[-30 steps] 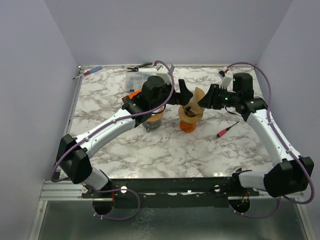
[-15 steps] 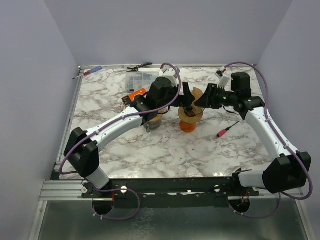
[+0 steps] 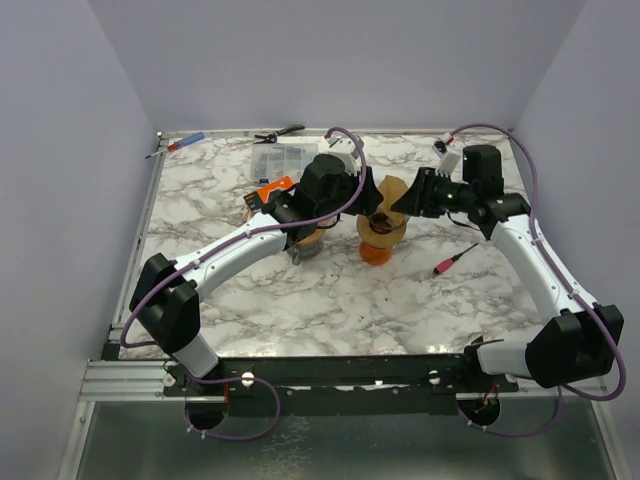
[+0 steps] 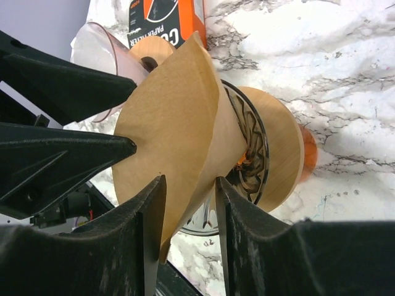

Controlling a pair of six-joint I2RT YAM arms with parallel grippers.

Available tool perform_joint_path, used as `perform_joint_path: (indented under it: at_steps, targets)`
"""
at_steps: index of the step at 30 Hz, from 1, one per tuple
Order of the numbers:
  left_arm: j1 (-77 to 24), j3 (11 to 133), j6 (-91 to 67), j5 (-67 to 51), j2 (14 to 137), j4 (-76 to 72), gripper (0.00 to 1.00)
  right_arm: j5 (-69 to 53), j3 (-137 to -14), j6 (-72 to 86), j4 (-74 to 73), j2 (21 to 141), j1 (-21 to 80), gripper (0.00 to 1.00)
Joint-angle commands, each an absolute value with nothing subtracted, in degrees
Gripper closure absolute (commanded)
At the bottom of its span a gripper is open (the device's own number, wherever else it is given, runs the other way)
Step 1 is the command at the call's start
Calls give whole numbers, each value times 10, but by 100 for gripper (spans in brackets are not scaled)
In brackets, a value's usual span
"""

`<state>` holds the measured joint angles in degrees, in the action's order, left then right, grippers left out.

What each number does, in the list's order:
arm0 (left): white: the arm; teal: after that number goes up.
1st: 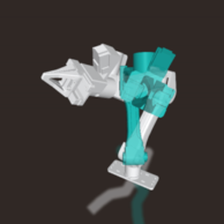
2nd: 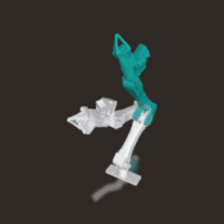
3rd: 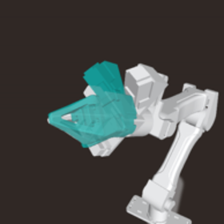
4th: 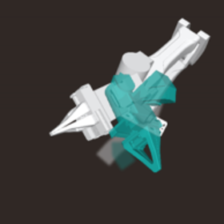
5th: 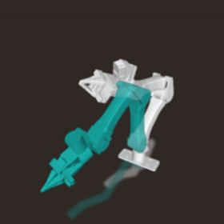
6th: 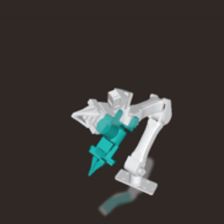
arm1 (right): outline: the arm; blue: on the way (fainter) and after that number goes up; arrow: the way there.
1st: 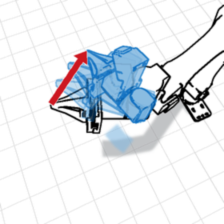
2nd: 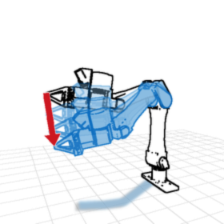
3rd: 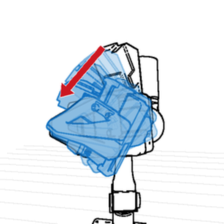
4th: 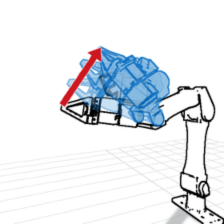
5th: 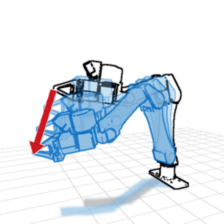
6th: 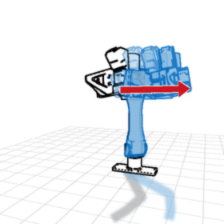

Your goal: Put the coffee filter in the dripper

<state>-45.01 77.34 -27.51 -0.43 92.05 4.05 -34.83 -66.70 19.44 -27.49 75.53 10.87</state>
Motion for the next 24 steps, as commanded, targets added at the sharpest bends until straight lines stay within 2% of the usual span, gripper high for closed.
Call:
perform_joint_path:
  at_steps: [1,3,7,17,24]
  targets:
    - [-453,789,-249,-15,927,54,44,-314,-682,185,-286,737,108,59]
    - [-454,790,-242,-6,926,59,46,-306,-684,183,-292,736,108,60]
    - [-453,795,-223,18,927,74,47,-276,-696,169,-316,736,108,72]
    - [-454,818,-165,53,949,124,48,-233,-690,151,-339,728,108,80]
    - [-453,827,-137,81,951,141,50,-211,-691,142,-351,725,108,90]
